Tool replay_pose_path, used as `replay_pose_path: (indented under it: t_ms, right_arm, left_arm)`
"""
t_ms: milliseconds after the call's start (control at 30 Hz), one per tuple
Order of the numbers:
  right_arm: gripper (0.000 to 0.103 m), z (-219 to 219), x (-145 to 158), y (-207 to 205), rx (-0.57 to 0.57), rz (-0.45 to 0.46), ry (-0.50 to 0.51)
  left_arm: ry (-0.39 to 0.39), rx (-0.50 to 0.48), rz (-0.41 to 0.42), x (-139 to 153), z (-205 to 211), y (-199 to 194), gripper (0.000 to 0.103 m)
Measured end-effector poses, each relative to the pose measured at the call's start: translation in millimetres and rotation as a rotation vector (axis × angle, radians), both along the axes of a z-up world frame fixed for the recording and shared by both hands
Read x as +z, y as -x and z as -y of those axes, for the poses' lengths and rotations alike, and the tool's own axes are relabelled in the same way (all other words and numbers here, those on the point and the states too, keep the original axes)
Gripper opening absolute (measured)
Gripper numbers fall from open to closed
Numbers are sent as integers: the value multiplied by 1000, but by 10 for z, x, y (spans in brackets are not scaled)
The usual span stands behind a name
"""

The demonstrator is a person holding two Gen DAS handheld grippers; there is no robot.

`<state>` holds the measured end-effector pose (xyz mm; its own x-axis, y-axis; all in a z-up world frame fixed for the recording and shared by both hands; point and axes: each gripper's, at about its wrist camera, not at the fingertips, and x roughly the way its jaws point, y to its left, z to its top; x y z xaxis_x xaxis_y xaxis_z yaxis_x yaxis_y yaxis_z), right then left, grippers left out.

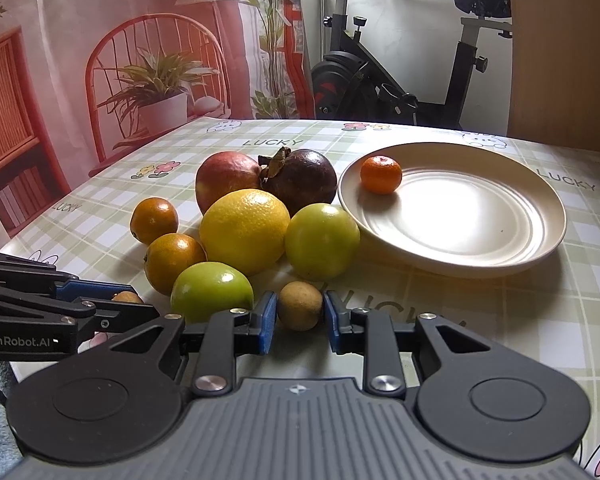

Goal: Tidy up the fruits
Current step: 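Grasp the brown kiwi with the left tool while the right tool grasps a small tan fruit, then carry the kiwi onto the plate with the left tool while the right tool places the tan fruit there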

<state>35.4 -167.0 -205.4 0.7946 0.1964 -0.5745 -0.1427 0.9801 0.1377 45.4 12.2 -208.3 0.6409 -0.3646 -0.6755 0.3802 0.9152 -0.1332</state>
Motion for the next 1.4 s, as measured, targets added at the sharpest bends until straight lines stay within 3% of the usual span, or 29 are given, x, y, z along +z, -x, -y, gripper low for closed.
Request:
replay_pose_path:
  t_ms: [833,1000,1400]
  right_arm:
    - [27,39,27,71,-30,17,-22]
    - [27,132,167,148,-59,57,-42]
    - [27,476,867,13,-90,232,-32]
  left_arm:
    - [10,13,31,106,-26,25,30]
    - [35,20,71,308,-69,16,30]
    - [119,20,212,1100,-20,-262,30]
